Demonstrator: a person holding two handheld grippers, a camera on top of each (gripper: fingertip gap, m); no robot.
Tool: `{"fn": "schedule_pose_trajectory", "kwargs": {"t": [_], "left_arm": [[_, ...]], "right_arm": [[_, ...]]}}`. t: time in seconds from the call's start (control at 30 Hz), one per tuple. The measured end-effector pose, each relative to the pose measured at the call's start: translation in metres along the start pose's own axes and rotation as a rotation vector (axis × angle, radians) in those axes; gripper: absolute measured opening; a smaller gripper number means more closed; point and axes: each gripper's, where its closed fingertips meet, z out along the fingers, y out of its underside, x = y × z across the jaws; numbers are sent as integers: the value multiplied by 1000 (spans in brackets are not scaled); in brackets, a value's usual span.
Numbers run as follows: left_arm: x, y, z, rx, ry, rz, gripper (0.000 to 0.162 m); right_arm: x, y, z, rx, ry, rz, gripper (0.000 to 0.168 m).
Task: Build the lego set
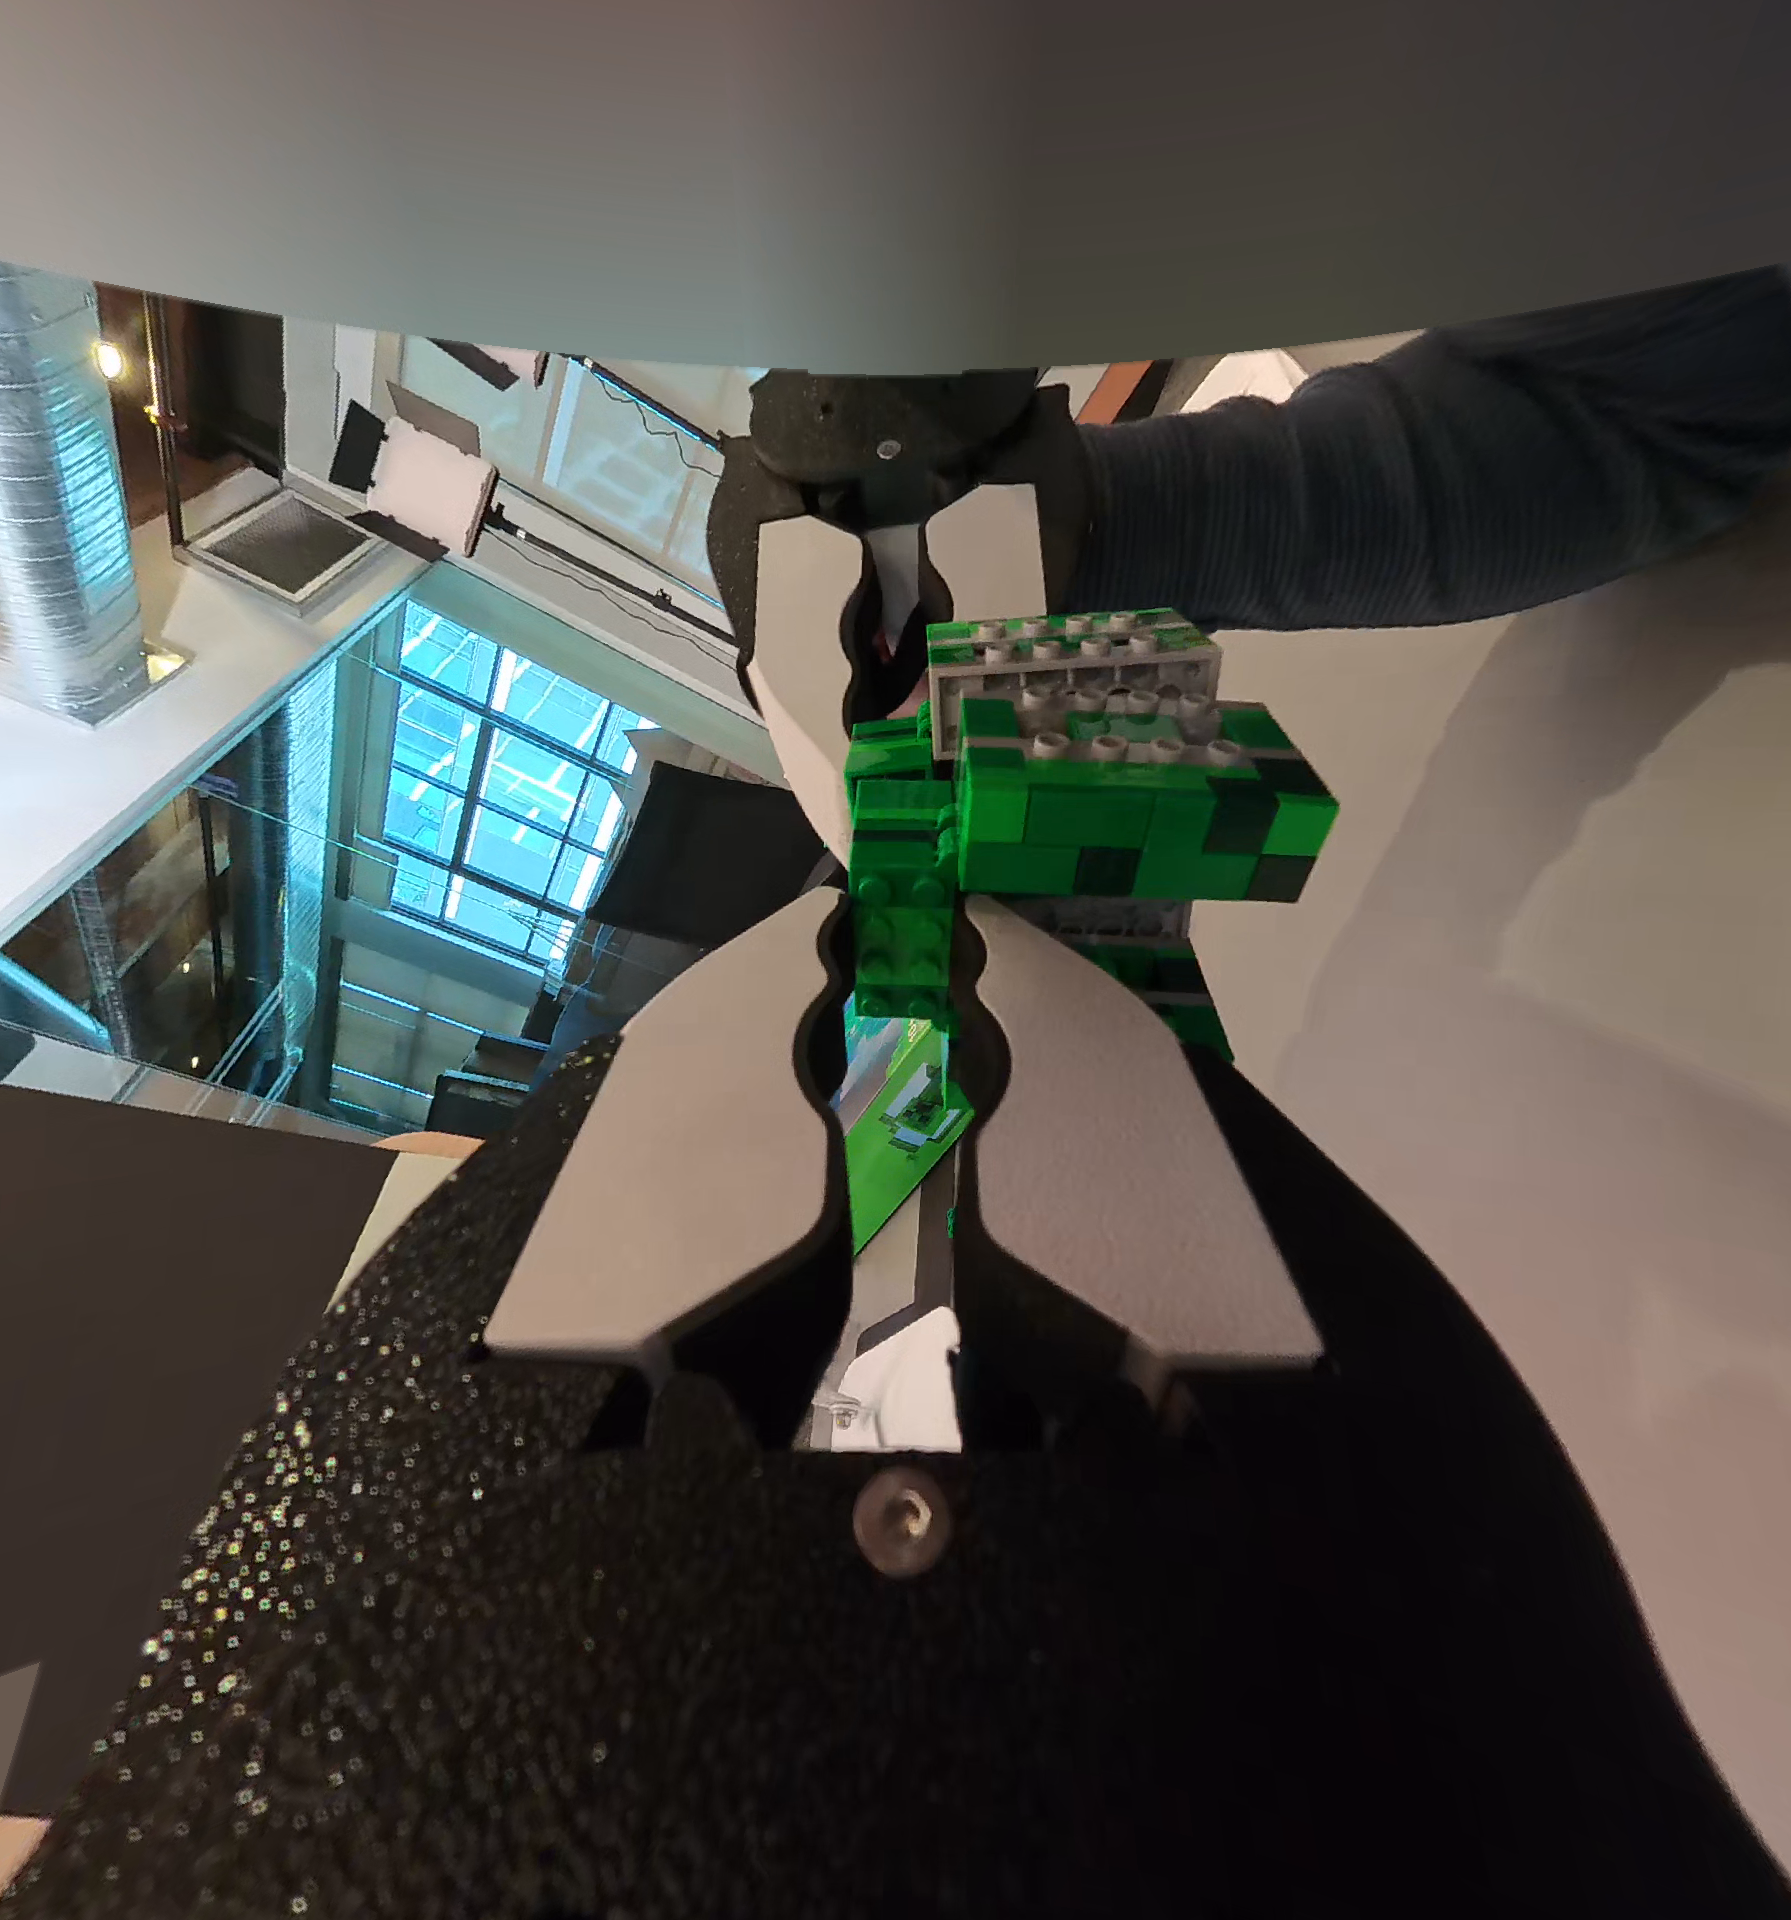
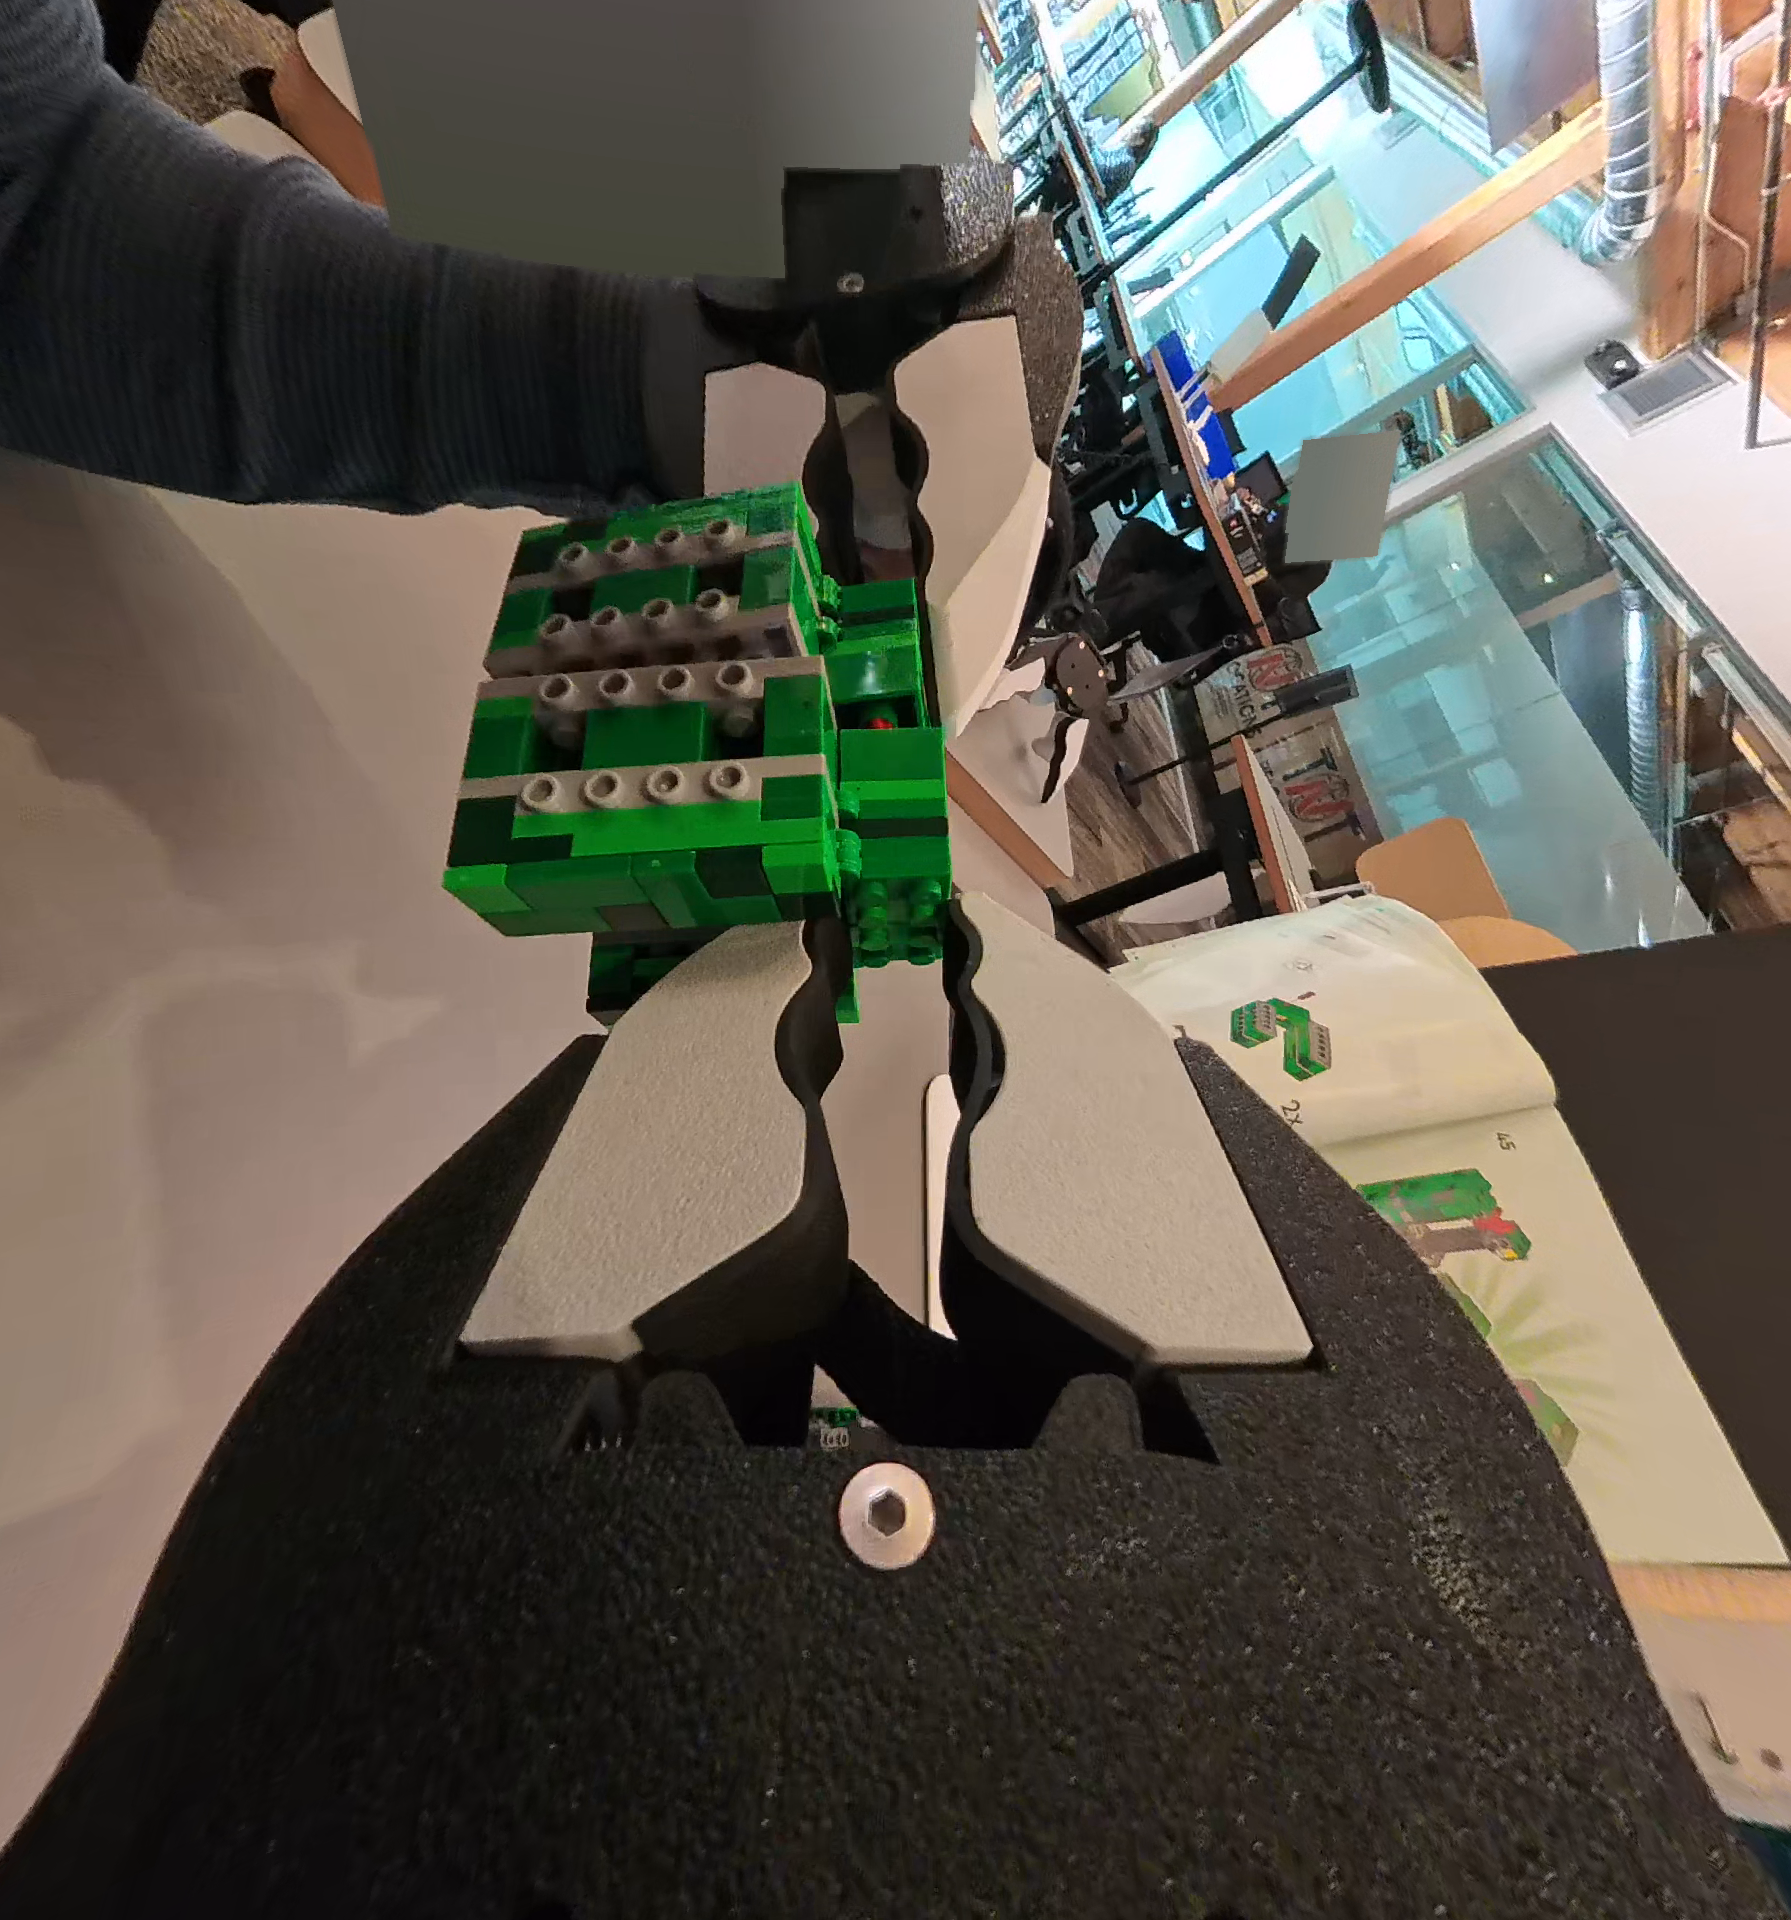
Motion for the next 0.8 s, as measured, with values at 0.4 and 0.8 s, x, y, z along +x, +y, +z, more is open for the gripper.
{"fn": "schedule_pose_trajectory", "kwargs": {"t": [0.4,0.8], "left_arm": [[2,-5,2,-3,12,-4,16],[-1,-1,10,-77,12,-92,16]], "right_arm": [[-2,-2,-3,80,-38,28,17],[2,4,-6,31,8,-29,17]]}}
